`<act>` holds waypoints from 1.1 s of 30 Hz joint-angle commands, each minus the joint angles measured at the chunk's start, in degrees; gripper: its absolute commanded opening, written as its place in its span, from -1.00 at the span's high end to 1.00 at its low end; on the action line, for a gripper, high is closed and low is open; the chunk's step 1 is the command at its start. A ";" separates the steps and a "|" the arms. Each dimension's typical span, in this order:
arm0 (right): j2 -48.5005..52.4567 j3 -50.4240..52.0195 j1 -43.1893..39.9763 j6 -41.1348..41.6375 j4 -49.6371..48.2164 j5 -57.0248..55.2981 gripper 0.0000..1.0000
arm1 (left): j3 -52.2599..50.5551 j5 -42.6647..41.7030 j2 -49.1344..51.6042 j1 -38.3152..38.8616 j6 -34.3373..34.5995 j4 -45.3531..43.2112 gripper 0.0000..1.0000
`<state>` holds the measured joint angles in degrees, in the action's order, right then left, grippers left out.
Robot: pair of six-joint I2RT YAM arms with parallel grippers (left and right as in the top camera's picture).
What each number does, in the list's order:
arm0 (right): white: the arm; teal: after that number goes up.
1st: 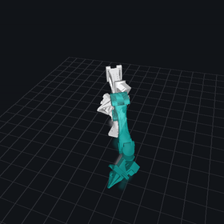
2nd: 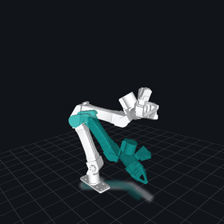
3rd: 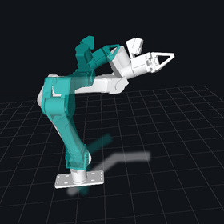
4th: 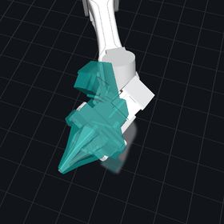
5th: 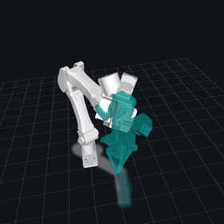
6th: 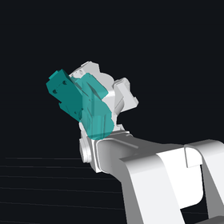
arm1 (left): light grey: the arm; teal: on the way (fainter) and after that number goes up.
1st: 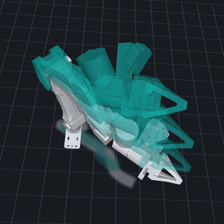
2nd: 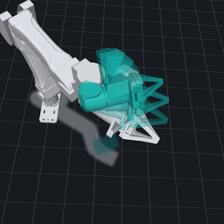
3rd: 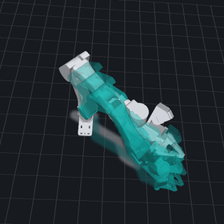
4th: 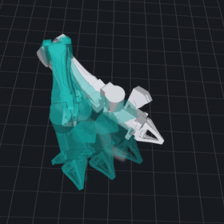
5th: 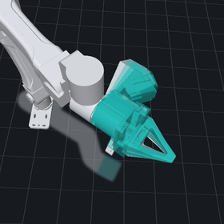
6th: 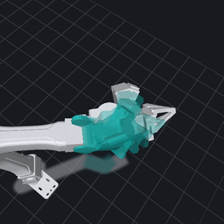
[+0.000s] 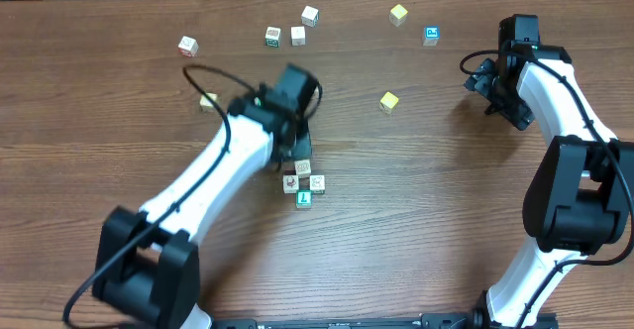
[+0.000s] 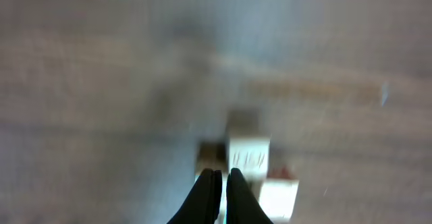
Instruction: Form a circle
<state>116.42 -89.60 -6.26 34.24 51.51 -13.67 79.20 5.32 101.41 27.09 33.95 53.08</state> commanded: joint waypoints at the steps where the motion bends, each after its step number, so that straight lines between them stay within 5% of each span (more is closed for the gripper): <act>1: -1.51 -0.02 0.13 0.00 -0.28 -0.22 -1.00 | 3.54 -0.98 4.46 -0.72 -3.32 -1.79 0.92; 20: -1.51 -0.02 0.13 0.02 -0.28 -0.22 -1.00 | 3.45 -7.37 13.68 -0.31 -3.13 -5.64 0.92; 33: -1.51 -0.02 0.13 0.02 -0.28 -0.22 -1.00 | 2.47 -3.17 13.68 0.42 -2.12 -7.23 0.91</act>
<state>116.42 -89.60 -6.28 34.28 51.46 -13.72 82.06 -0.21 114.50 27.29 31.48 46.65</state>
